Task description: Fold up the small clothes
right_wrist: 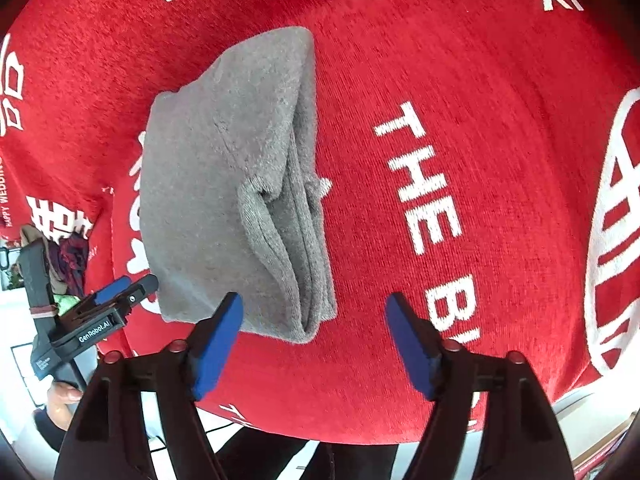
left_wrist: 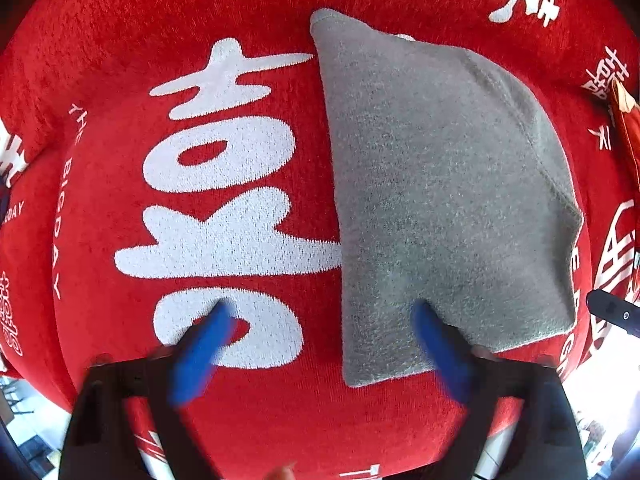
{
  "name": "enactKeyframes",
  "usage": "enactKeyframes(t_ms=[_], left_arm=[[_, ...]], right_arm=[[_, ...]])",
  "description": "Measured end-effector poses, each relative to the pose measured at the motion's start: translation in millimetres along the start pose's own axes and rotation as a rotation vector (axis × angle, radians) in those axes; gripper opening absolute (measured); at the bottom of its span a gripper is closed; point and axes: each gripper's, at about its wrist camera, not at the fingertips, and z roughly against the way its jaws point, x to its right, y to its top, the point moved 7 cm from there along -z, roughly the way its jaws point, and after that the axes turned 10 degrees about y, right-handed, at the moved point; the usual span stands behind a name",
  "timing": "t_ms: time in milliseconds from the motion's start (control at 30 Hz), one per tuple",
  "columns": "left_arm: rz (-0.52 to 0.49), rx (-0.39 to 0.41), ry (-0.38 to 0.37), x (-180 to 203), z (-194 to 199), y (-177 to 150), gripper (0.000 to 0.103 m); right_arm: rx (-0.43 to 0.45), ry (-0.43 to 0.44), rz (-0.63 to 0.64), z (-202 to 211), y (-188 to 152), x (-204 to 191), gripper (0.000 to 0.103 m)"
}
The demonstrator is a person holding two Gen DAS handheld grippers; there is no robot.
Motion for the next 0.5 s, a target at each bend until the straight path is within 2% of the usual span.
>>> enactKeyframes(t_ms=[167, 267, 367, 500], left_arm=[[0.02, -0.011, -0.024, -1, 5, 8, 0.103], [0.047, 0.005, -0.005, -8, 8, 20, 0.103], [0.071, 0.021, 0.003, -15, 9, 36, 0.103], [0.113, 0.042, -0.006, -25, 4, 53, 0.103]], right_arm=[[0.018, 0.024, 0.007, 4, 9, -2, 0.078], [0.033, 0.046, 0.003, 7, 20, -3, 0.079], [0.053, 0.084, -0.009, 6, 40, -4, 0.079], [0.101, 0.177, -0.034, -4, 87, -9, 0.078]])
